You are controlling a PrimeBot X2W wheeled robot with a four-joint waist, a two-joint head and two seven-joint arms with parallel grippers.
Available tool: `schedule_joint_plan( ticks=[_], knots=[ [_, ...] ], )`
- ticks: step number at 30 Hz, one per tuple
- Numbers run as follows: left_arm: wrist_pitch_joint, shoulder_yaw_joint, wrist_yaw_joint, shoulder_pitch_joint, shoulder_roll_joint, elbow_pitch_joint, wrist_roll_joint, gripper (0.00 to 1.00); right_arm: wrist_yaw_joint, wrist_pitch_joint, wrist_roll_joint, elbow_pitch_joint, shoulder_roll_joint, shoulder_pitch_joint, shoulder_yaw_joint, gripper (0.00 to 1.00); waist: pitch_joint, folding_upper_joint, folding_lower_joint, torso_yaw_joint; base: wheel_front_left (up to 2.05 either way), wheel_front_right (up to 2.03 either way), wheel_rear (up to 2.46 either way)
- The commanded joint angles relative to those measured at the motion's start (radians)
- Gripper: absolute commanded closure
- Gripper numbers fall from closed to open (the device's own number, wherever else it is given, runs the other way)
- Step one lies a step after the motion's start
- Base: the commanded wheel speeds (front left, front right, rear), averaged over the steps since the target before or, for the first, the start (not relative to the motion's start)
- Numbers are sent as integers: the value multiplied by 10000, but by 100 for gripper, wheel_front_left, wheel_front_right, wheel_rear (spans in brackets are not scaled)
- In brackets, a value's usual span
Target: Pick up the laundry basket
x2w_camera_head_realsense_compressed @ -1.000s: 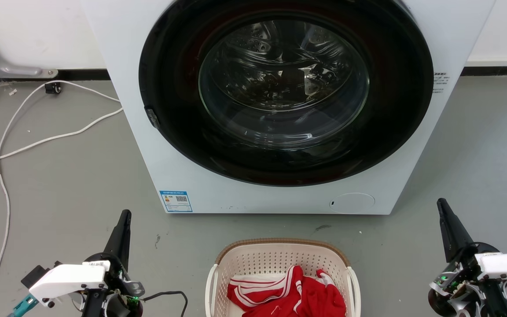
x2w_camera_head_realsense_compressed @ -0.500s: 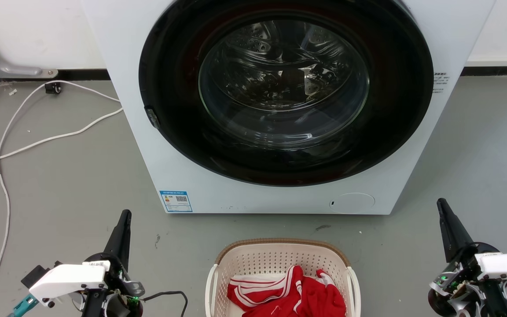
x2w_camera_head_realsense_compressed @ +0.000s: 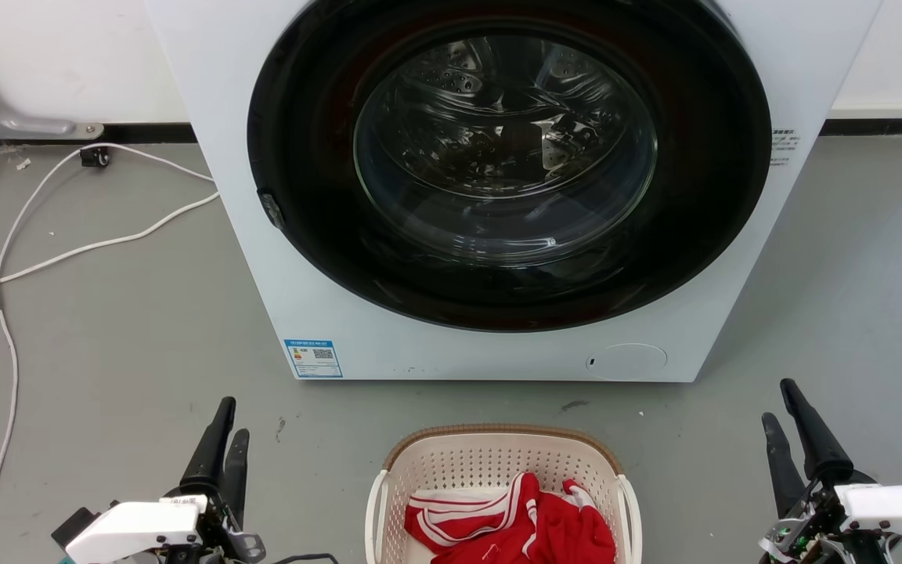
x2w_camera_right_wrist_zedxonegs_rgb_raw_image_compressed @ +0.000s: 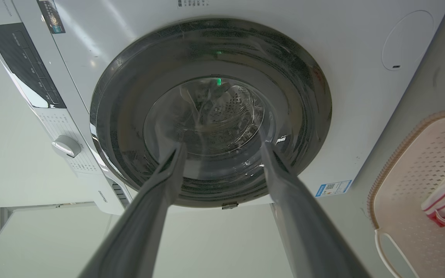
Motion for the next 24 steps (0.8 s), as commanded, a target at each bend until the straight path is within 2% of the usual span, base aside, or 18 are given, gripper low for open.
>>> schedule_joint_plan(
  ticks=[1, 11, 19, 24],
  knots=[
    [-109, -44, -4, -160, 23, -266, 88, 0, 2, -110, -92, -267, -25, -154, 33, 0, -2, 0, 0, 0, 0, 0, 0],
    [-598, -36, 9, -3, 26, -489, 523, 0, 2, -602, -569, -585, -25, 42, -24, 0, -28, 0, 0, -3, 0, 0, 0],
    [-948, 139, 359, 61, 30, -746, 1387, 0, 3, -955, -1874, -549, -25, 38, -427, 0, -62, 0, 0, 0, 0, 0, 0],
    [-1152, 441, 774, 91, 31, -1125, 2192, 0, 3, -1161, -2947, -832, -25, -103, -697, 0, -78, 0, 0, 6, 0, 0, 0]
  ],
)
